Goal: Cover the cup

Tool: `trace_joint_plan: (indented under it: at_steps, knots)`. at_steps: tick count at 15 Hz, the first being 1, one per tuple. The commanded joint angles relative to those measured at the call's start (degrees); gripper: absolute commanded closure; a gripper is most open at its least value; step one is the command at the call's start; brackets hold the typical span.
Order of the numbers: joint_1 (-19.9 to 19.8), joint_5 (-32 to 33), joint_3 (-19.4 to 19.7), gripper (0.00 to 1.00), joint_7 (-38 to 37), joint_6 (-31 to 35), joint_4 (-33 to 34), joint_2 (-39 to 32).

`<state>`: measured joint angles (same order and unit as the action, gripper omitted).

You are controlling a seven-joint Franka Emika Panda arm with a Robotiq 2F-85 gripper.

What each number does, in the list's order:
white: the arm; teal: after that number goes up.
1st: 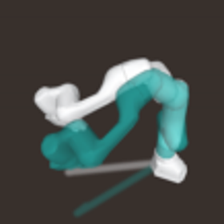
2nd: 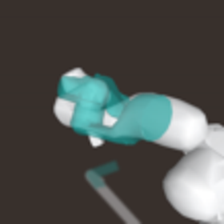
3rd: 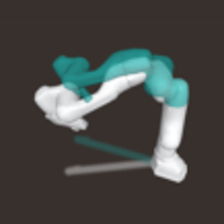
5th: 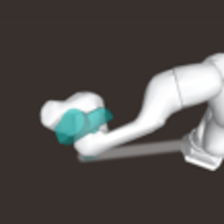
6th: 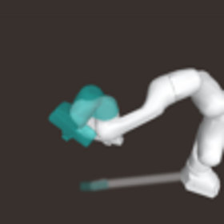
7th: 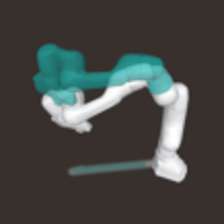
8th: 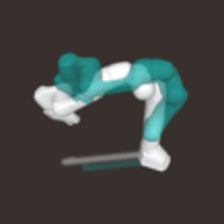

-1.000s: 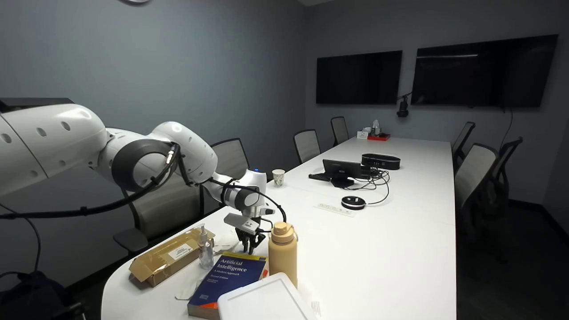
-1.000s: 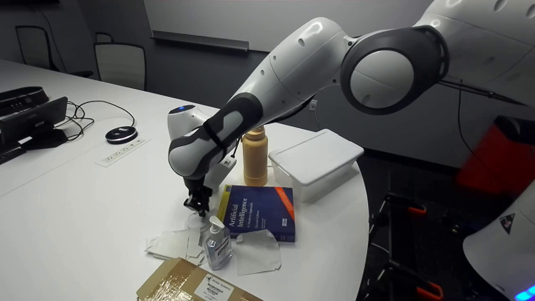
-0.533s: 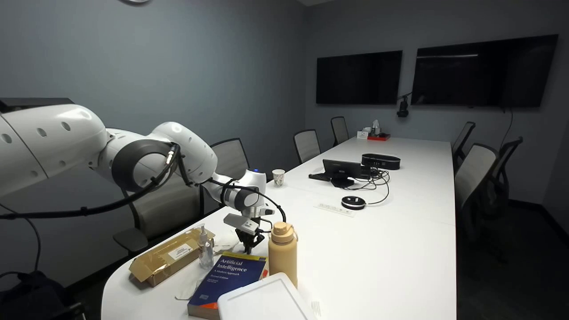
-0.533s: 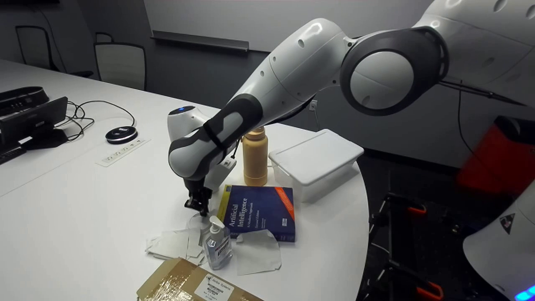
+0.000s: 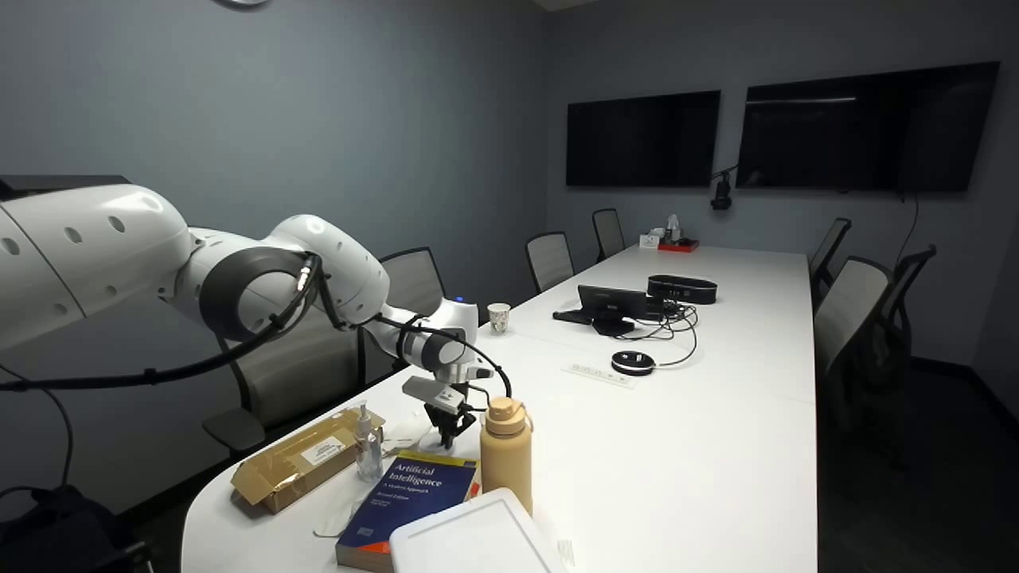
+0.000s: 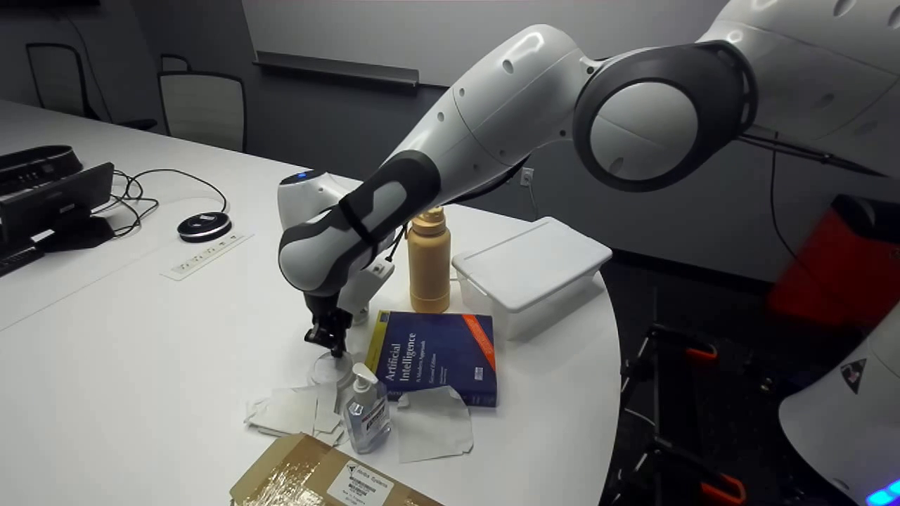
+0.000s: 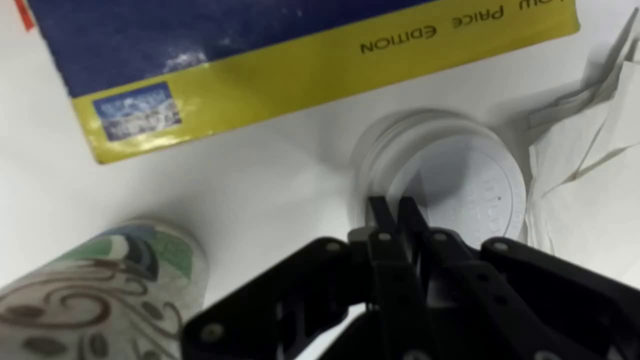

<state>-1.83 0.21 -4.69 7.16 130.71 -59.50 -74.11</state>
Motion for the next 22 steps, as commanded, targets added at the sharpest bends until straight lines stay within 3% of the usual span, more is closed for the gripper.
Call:
trace_joint_plan:
  at_steps: [1, 8, 14, 22]
  knots:
    - [0.9, 0.1, 0.5, 0.98, -2.1, -4.8, 0.9, 3.2]
    - [1.8, -0.6, 0.6, 0.98, -1.3, -16.4, 7.4, 6.6]
    - [-0.9, -0.6, 0.9, 0.98, -4.5, -15.2, 6.4, 9.9]
    - [-7.4, -1.3, 1.0, 0.98, -8.9, -12.3, 1.7, 11.6]
